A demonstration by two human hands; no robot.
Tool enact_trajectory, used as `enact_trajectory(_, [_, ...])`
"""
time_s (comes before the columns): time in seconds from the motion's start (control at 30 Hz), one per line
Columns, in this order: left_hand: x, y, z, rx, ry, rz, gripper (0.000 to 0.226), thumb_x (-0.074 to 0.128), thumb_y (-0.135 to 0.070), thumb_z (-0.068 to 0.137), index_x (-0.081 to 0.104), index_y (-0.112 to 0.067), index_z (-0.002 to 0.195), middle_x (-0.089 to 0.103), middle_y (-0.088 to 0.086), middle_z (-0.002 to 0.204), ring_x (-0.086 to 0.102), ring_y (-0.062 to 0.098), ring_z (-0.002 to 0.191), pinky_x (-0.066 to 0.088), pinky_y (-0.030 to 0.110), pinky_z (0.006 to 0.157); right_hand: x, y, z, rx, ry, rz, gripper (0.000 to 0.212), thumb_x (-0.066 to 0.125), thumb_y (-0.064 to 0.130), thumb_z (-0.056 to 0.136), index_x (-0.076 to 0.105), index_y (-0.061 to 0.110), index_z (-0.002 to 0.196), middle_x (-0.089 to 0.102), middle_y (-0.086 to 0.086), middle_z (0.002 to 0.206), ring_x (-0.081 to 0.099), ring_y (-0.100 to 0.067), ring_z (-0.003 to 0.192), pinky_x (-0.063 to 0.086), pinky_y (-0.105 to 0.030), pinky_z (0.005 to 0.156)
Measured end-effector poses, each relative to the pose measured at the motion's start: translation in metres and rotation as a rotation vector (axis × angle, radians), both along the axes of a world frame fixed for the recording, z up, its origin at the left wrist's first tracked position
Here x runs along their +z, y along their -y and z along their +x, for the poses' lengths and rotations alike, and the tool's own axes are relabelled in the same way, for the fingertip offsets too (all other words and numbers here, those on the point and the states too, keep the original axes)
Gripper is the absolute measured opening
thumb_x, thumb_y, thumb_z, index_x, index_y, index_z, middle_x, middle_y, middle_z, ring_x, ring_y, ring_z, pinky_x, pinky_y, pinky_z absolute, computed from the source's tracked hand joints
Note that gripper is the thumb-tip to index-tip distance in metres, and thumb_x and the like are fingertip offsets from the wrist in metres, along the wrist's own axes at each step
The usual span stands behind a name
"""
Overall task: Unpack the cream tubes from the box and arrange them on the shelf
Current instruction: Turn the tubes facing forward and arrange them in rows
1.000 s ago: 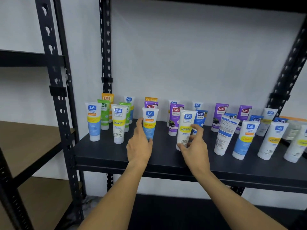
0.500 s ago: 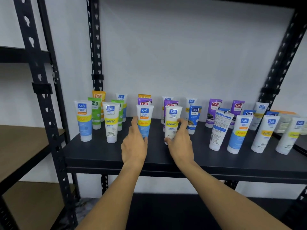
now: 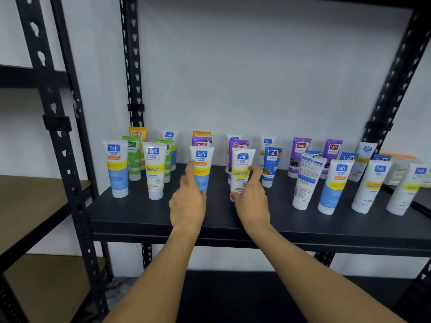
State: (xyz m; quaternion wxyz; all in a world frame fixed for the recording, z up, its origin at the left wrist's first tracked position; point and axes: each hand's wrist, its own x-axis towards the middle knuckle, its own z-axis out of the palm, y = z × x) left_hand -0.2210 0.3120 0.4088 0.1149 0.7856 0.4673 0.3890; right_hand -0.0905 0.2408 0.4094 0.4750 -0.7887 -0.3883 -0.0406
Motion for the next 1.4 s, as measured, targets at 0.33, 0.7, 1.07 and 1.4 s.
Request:
enact_trajectory(0.33, [-0.001,-0.001,0.001,0.005,0.000,0.004,0.088,0.066,-0.025,0.092,0.000,-0.033,0.151,0.052,0.006,0.130,0.064,0.026,0.103,0.052,0.042,0.077,0.000,-0.001,0.000,-0.005,0.004,-0.008,0.081,0.078,0.010,0.083,0.023,0.028,0.140,0.052,-0.004,0.140,0.056,-0.027,0.126,0.053,-0.046,0.098])
enact_trajectory(0.7, [-0.001,0.000,0.001,0.004,0.005,0.008,0.090,0.065,-0.024,0.092,-0.002,-0.034,0.150,0.051,0.006,0.131,0.064,0.026,0.103,0.052,0.042,0.077,0.001,0.000,0.000,-0.017,0.005,-0.021,0.080,0.078,0.010,0.082,0.023,0.027,0.138,0.053,-0.005,0.139,0.057,-0.028,0.125,0.053,-0.047,0.098])
enact_trajectory(1.07, [-0.003,-0.002,0.001,0.019,0.010,0.018,0.087,0.065,-0.026,0.092,0.002,-0.030,0.151,0.051,0.005,0.131,0.062,0.023,0.106,0.052,0.039,0.076,0.001,-0.001,0.000,-0.018,-0.013,0.001,0.083,0.080,0.011,0.081,0.022,0.029,0.138,0.054,-0.006,0.136,0.059,-0.029,0.122,0.054,-0.046,0.094])
enact_trajectory(1.4, [-0.006,0.008,-0.004,0.045,-0.027,-0.048,0.079,0.061,-0.037,0.091,0.014,-0.014,0.150,0.048,0.015,0.133,0.050,0.028,0.121,0.047,0.042,0.095,-0.005,0.028,0.000,-0.017,0.052,-0.143,0.089,0.066,0.036,0.091,0.007,0.020,0.156,0.030,-0.010,0.156,0.029,-0.029,0.144,0.041,-0.046,0.106])
